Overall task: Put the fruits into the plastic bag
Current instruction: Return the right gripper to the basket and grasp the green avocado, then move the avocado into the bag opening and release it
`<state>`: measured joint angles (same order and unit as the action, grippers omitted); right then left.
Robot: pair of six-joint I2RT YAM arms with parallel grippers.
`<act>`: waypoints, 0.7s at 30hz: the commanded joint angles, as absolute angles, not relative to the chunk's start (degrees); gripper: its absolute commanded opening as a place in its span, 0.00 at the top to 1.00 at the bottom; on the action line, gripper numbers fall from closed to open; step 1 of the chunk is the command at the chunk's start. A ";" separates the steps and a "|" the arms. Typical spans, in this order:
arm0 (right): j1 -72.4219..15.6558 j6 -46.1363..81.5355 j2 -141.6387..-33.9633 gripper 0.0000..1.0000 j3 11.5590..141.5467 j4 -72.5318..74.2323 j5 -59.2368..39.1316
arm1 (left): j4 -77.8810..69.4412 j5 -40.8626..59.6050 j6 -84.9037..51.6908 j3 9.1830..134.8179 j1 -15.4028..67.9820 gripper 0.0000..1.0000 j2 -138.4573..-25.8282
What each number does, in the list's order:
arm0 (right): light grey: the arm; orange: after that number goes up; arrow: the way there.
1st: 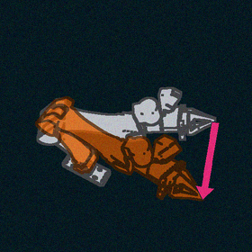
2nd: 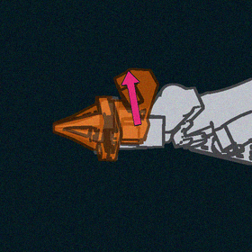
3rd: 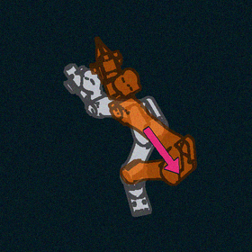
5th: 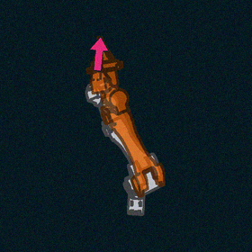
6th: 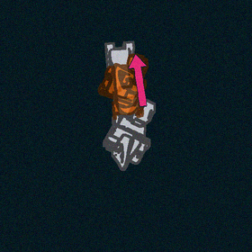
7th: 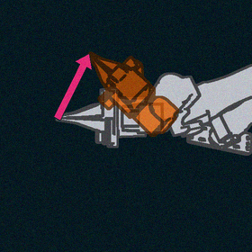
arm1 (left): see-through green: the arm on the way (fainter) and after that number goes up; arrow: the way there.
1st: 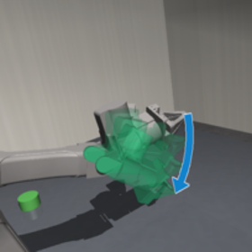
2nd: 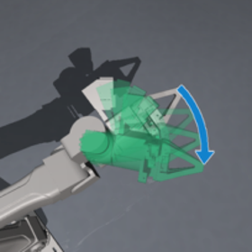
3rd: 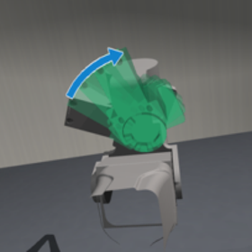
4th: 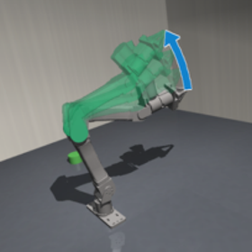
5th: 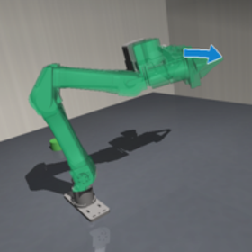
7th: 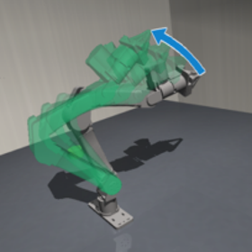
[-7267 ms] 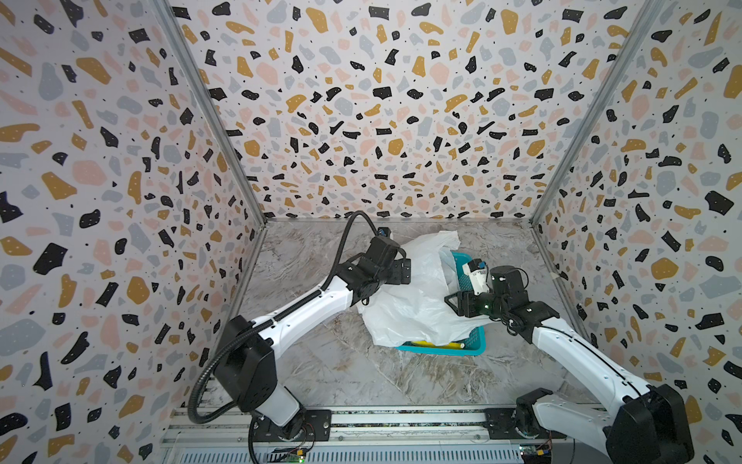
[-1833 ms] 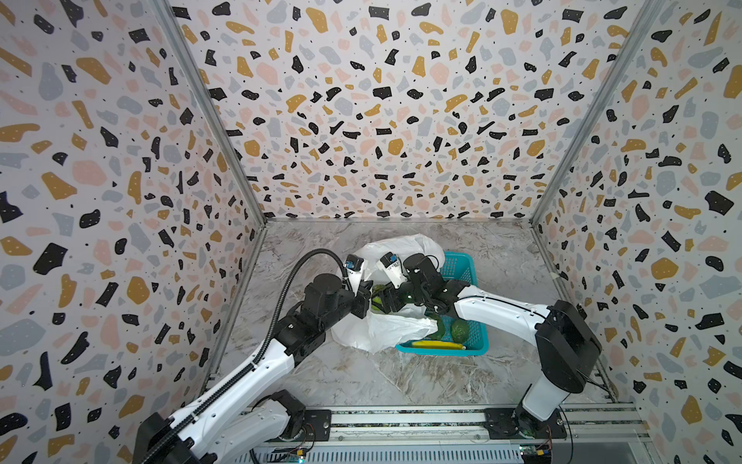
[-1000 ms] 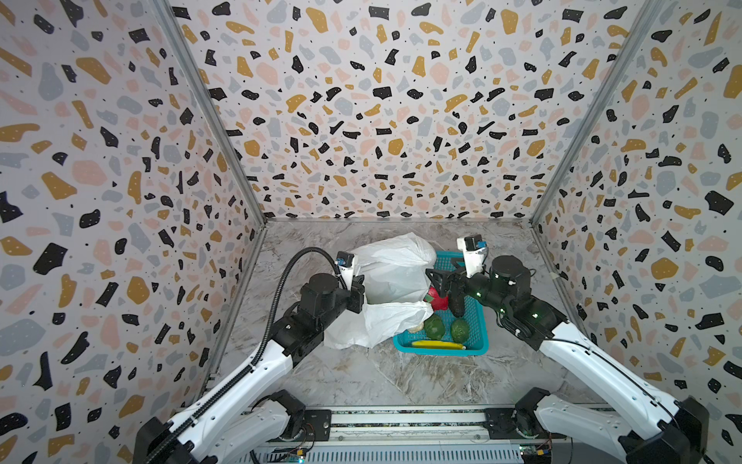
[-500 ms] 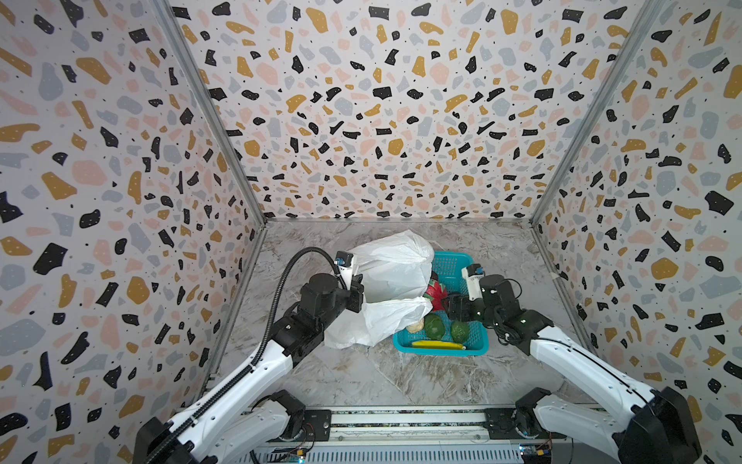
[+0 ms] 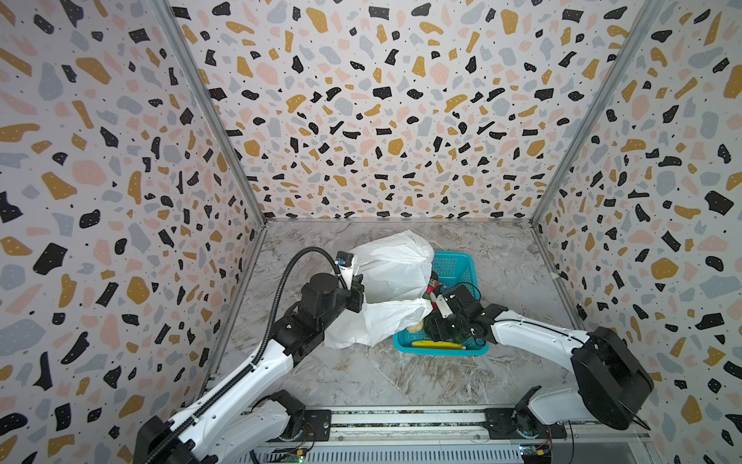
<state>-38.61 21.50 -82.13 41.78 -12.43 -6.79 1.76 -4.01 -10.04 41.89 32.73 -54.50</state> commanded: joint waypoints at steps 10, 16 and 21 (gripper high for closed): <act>-38.17 22.49 -75.91 0.62 41.97 -12.45 -0.77 | -0.95 -3.11 -9.49 42.36 32.43 1.00 -54.65; -37.59 20.93 -63.97 0.63 43.24 -13.73 2.16 | -2.01 -2.47 -9.95 41.51 32.43 1.00 -54.25; -37.67 17.73 -59.98 0.63 46.59 -12.10 -2.43 | -2.44 -1.46 -10.31 41.05 32.43 1.00 -54.39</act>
